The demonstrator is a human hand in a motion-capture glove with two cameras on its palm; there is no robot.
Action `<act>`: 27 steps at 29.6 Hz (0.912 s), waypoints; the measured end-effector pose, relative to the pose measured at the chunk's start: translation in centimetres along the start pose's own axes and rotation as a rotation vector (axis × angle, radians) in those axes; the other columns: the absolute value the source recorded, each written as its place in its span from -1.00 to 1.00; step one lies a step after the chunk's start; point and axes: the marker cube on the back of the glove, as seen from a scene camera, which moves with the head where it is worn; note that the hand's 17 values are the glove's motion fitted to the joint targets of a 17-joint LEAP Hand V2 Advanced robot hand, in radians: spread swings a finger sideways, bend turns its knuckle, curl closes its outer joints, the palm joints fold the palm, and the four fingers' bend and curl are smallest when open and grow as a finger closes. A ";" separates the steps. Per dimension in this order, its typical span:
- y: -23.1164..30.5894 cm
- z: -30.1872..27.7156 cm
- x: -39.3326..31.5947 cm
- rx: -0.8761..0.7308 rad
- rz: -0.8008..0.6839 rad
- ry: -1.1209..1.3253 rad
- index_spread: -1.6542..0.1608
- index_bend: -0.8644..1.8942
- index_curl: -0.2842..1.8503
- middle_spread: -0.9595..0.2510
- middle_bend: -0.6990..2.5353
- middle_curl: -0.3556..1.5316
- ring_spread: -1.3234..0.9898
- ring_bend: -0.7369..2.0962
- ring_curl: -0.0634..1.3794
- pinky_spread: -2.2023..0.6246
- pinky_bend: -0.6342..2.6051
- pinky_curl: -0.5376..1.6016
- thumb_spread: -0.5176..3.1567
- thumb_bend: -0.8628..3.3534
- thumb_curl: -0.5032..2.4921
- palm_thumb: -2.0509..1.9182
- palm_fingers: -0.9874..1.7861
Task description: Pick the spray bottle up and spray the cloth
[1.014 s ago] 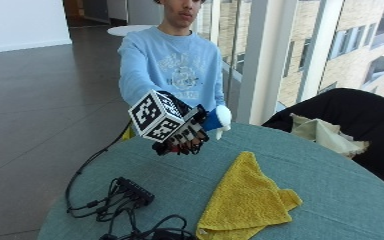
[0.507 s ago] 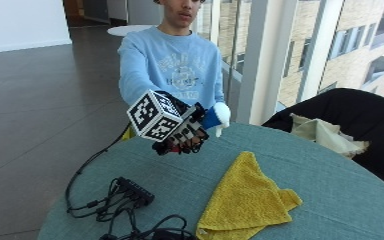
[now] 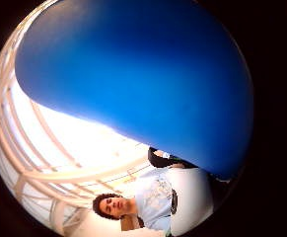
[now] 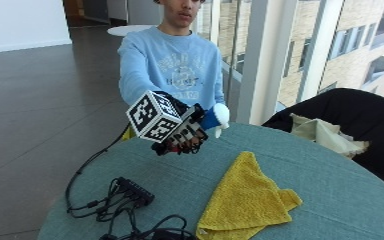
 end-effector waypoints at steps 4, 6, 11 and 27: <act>0.0 0.0 0.0 -0.001 -0.003 -0.005 0.61 -0.28 -0.40 0.44 -0.32 -0.09 0.10 -0.04 -0.36 0.67 -0.49 -0.17 -0.31 -0.60 -0.23 0.46 0.54; 0.0 0.1 0.0 -0.002 -0.005 -0.006 0.61 -0.28 -0.40 0.44 -0.32 -0.09 0.10 -0.04 -0.36 0.66 -0.49 -0.17 -0.30 -0.60 -0.23 0.46 0.54; 0.0 0.1 0.0 -0.006 -0.002 -0.007 0.61 -0.28 -0.40 0.44 -0.32 -0.09 0.10 -0.04 -0.36 0.66 -0.49 -0.17 -0.30 -0.60 -0.23 0.46 0.54; 0.3 1.0 -1.5 0.058 -0.088 -0.035 0.61 -0.28 -0.40 0.44 -0.32 -0.09 0.10 -0.04 -0.36 0.66 -0.49 -0.16 -0.30 -0.60 -0.23 0.46 0.54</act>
